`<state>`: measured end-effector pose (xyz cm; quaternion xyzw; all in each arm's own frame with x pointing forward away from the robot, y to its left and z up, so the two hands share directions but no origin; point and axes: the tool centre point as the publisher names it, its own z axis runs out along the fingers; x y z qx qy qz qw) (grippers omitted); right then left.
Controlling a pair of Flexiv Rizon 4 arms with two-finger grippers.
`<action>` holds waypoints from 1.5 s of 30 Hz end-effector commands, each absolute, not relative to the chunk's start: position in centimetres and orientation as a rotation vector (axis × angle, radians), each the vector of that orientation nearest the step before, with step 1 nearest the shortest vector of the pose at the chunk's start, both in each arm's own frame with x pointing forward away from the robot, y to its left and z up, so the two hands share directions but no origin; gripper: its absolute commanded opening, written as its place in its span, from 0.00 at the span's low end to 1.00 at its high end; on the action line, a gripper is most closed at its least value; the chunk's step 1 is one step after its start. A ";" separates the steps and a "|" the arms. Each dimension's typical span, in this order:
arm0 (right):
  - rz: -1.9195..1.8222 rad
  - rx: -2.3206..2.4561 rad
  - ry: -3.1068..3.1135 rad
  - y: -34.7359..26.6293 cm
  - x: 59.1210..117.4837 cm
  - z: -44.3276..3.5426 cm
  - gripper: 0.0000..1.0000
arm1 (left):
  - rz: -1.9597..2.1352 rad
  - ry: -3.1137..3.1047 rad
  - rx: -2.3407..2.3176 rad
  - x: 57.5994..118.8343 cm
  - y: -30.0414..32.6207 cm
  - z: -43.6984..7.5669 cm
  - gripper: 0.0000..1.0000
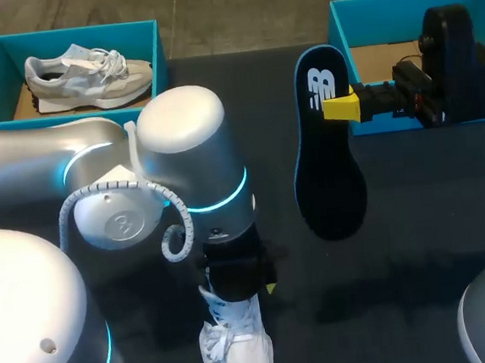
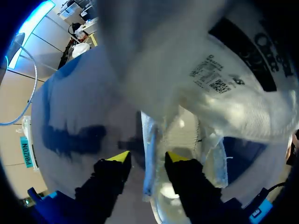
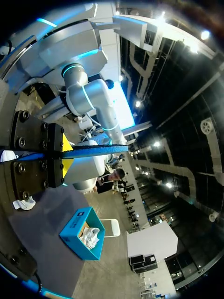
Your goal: Take the shoe out of the shoebox, open the shoe tongue, remove and reinsert the insole, then place the shoe into the shoebox
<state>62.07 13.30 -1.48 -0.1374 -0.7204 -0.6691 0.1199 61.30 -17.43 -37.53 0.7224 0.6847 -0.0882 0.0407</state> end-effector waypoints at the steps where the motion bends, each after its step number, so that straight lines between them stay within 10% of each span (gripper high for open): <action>1: -1.956 -0.402 -2.106 13.5 62.1 -1.5 0.00 | -0.281 2.065 2.164 60.7 -16.0 -36.4 1.00; 45: -1.956 -0.402 -2.106 13.5 62.1 -1.5 0.00 | -0.737 1.731 1.686 64.6 -13.2 -24.6 1.00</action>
